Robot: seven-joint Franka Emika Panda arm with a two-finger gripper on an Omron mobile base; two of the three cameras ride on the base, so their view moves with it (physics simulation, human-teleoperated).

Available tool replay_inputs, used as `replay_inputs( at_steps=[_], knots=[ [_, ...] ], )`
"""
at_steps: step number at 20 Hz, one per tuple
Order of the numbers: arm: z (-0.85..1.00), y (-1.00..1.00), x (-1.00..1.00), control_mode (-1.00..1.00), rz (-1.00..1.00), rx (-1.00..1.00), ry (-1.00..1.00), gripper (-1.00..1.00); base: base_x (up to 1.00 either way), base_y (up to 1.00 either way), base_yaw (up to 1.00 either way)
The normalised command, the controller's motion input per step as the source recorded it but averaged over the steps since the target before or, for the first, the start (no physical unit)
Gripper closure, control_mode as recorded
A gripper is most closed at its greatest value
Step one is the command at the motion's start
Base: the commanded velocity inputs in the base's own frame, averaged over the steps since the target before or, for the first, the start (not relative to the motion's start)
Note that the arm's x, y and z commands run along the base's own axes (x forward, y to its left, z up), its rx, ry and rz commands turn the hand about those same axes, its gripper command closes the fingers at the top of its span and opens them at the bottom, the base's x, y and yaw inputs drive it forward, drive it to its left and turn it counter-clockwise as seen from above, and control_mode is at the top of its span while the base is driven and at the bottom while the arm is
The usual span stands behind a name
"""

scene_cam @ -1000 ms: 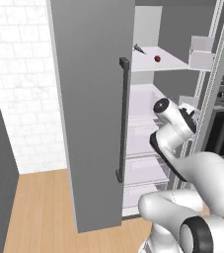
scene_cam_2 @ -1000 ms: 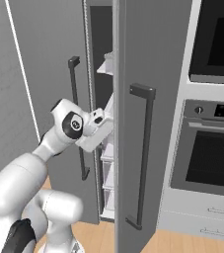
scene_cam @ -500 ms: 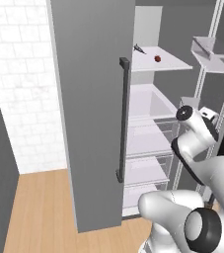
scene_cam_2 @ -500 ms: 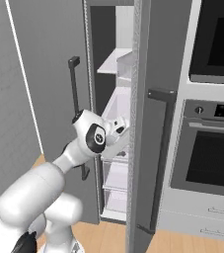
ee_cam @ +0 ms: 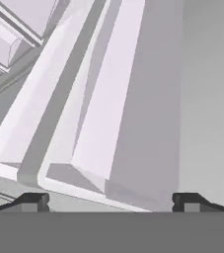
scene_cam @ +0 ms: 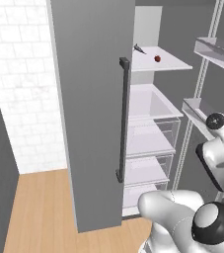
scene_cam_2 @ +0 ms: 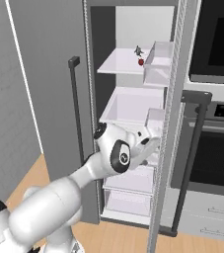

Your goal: Take the strawberry from the fridge and place it on top of the pancake, located on the dining counter.

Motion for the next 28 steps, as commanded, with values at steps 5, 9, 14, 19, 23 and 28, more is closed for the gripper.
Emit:
replay_inputs(
  at_steps=[5, 9, 14, 19, 23, 28],
  knots=[
    [0.09, 0.48, -0.28, -1.00, 0.01, 0.00, -0.07, -1.00, 0.00, 0.00, 0.00],
    [0.38, 0.93, -0.11, -1.00, 0.00, 0.00, -0.08, -1.00, 0.00, 0.00, 0.00],
    [0.31, 0.87, 0.00, -1.00, 0.01, 0.23, 0.07, -1.00, 0.00, 0.00, 0.00],
    [0.01, 0.71, 0.00, -1.00, 0.00, 0.67, 0.10, -1.00, 0.00, 0.00, 0.00],
    [0.00, 0.83, -0.16, -1.00, -0.06, 0.74, 0.03, -1.00, 0.00, 0.00, 0.00],
    [0.04, 0.93, -0.48, -1.00, -0.14, 0.64, 0.00, -1.00, 0.00, 0.00, 0.00]
  ],
)
